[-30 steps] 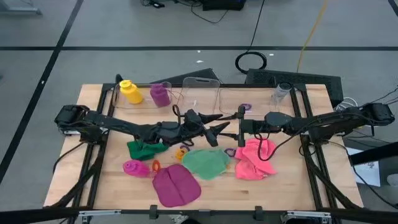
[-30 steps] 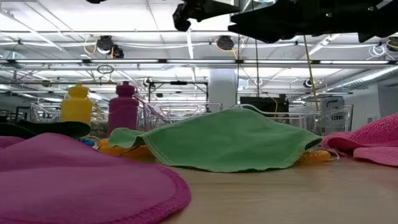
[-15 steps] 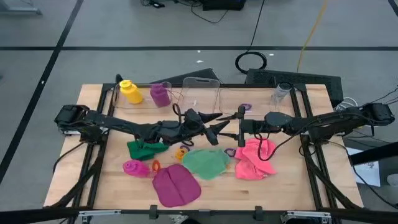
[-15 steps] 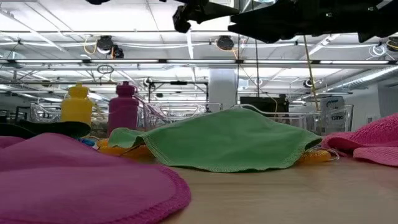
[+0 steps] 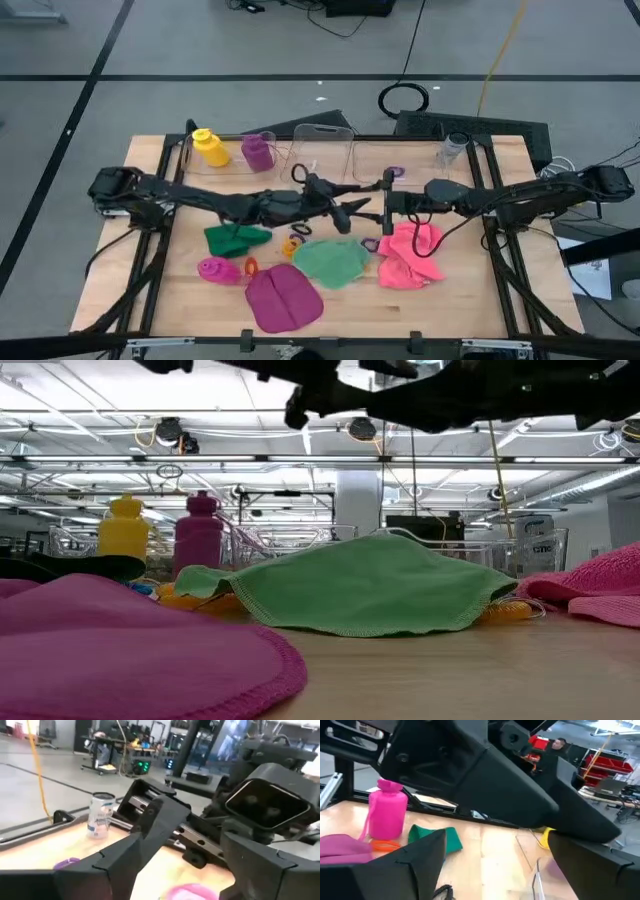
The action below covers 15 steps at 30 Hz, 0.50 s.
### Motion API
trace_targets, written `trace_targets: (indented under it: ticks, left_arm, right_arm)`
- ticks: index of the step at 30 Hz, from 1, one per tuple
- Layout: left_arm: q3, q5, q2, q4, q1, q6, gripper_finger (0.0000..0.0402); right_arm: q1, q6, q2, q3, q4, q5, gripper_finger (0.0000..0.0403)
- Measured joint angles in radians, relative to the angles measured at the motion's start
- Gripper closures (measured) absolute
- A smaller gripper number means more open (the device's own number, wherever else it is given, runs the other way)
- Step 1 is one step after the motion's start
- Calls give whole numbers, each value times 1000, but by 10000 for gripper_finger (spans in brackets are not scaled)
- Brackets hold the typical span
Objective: Pick & Place Sports Items
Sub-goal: Put the light green microfiber towel into the middle transparent bin
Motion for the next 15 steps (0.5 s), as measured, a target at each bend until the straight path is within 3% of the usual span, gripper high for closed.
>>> trace_targets:
  ticks: [7,15]
  left_arm:
    - [0,165,-50,-149,49,117,172]
    - [-1,167,-220,-392,46,270,172]
  right_arm:
    - [2,-5,-1,2,27,-11,140]
    - [2,-5,-1,2,20,-10,140]
